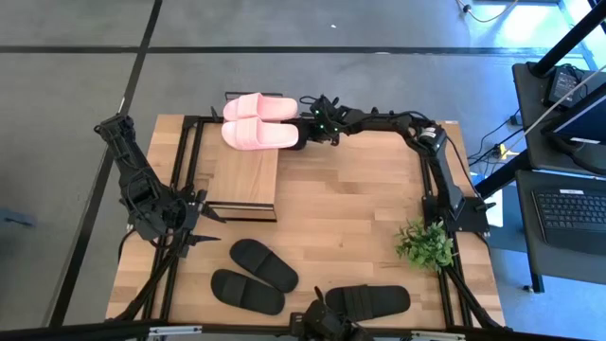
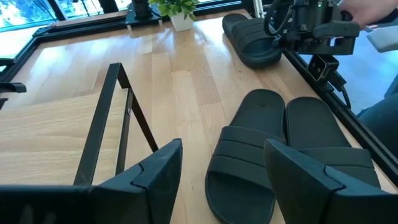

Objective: Pick and place slides into the shelf
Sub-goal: Put the top right black slide under the shelf

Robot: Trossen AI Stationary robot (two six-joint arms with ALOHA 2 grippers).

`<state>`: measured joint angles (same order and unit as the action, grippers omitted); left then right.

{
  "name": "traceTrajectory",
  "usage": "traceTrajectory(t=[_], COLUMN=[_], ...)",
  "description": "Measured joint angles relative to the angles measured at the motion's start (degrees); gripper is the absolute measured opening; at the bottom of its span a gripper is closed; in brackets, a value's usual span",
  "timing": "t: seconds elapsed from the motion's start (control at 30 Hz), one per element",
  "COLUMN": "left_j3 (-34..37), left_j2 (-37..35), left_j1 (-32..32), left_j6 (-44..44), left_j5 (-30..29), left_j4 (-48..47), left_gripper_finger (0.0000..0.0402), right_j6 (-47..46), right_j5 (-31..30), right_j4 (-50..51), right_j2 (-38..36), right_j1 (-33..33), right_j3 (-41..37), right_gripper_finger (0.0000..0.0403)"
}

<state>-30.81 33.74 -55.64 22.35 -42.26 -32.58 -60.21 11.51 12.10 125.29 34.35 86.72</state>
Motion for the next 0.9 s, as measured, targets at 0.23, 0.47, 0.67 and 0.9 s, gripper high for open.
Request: traceTrajectory(t=[0.23,0.47,0.67,0.9], left_j3=[0.00,0.00,0.00,0.00], left_j2=[-0.01,0.00,0.00,0.00], left_j1=[-0.01,0.00,0.00,-0.01], left_j6=[0.02,0.11,0.20,0.22], left_j5=[0.00,0.00,0.00,0.00], left_j4=[0.00,0.00,0.00,0.00], left_gripper_finger=[0.0217,0.0217,0.0217,0.0217], right_j6=[0.63,-0.02,0.55,2.24], right_j5=[-1.44,-1.51,-1.51,-1.49], right_j4=[-1.73,-1.77,-2.43,-2.54], right_j2=[0.00,0.00,0.00,0.00], right_j1=[0.00,0.00,0.02,0.02], right_j3=[0.00,0.02,0.02,0.04], right_gripper_finger=[0.0027,0.0039,0.0041,0.0041])
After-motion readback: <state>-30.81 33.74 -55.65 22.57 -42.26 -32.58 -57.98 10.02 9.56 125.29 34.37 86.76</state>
